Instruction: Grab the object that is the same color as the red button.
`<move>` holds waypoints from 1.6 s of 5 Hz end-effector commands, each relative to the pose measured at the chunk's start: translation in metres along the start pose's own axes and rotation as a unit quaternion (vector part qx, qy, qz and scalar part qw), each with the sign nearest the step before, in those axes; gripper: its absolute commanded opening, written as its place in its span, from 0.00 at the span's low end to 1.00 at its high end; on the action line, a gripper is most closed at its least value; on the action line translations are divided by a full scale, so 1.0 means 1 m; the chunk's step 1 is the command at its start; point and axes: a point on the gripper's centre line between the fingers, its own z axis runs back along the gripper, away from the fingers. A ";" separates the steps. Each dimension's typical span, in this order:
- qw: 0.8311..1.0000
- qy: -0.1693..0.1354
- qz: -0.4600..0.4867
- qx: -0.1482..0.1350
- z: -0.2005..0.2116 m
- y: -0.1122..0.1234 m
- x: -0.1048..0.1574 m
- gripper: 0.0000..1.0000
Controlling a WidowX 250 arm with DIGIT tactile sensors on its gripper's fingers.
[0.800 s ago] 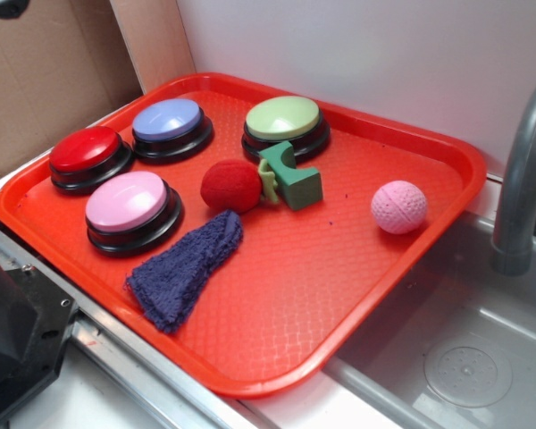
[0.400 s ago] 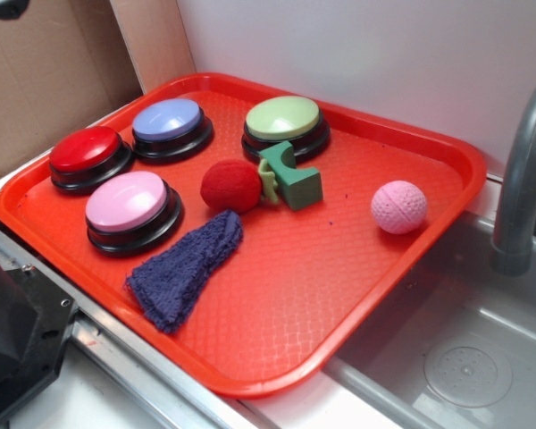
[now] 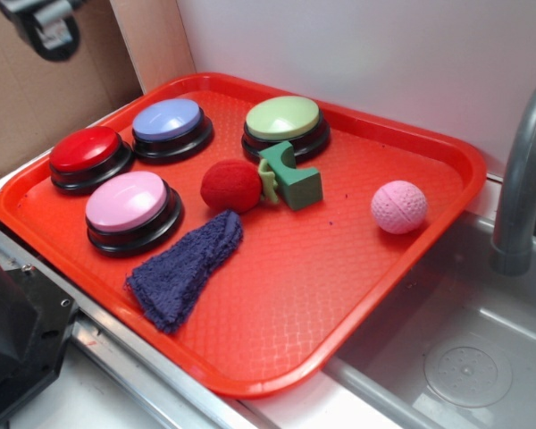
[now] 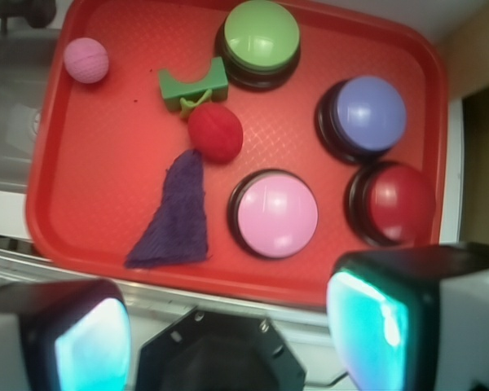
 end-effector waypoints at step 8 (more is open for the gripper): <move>0.992 -0.044 -0.115 -0.002 -0.175 -0.003 0.079 0.00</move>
